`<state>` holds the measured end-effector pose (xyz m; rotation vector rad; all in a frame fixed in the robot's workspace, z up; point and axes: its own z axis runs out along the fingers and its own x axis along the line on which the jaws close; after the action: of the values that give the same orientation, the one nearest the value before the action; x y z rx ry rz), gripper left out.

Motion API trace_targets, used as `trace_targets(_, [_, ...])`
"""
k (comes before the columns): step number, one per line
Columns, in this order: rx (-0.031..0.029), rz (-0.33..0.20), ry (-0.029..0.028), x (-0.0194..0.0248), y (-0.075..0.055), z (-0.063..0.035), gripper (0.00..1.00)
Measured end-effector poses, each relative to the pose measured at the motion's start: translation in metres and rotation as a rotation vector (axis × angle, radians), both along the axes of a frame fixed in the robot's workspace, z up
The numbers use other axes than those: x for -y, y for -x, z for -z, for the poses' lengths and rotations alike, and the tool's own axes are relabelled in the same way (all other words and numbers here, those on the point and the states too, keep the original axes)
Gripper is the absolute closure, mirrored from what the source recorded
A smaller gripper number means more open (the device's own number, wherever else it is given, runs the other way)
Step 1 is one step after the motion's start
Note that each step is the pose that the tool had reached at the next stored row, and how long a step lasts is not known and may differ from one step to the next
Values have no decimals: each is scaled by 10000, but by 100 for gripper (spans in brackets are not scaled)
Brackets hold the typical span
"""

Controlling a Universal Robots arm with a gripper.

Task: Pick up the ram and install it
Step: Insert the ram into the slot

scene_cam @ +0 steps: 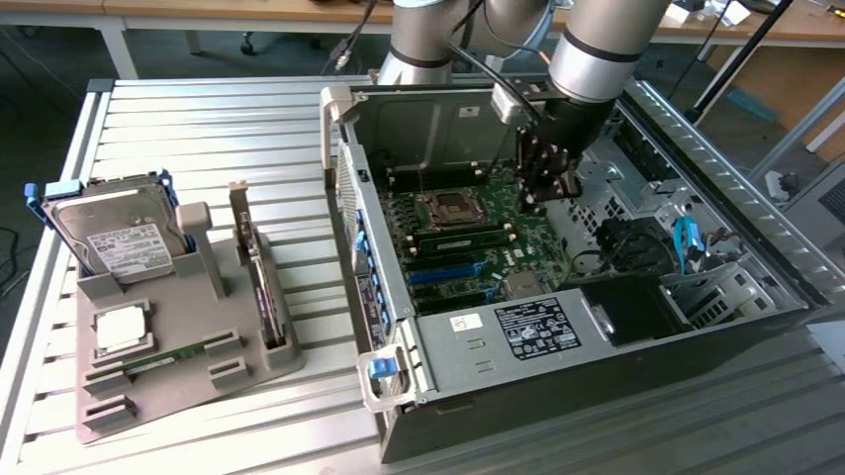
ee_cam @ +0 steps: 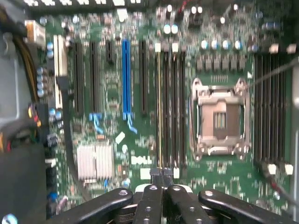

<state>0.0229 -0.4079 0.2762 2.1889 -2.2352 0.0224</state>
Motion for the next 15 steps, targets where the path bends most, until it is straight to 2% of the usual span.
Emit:
trace_targets(3, [-20, -1, 0, 0, -114, 1, 89])
trace_targets(15, [-21, 0, 1, 0, -116, 1, 89])
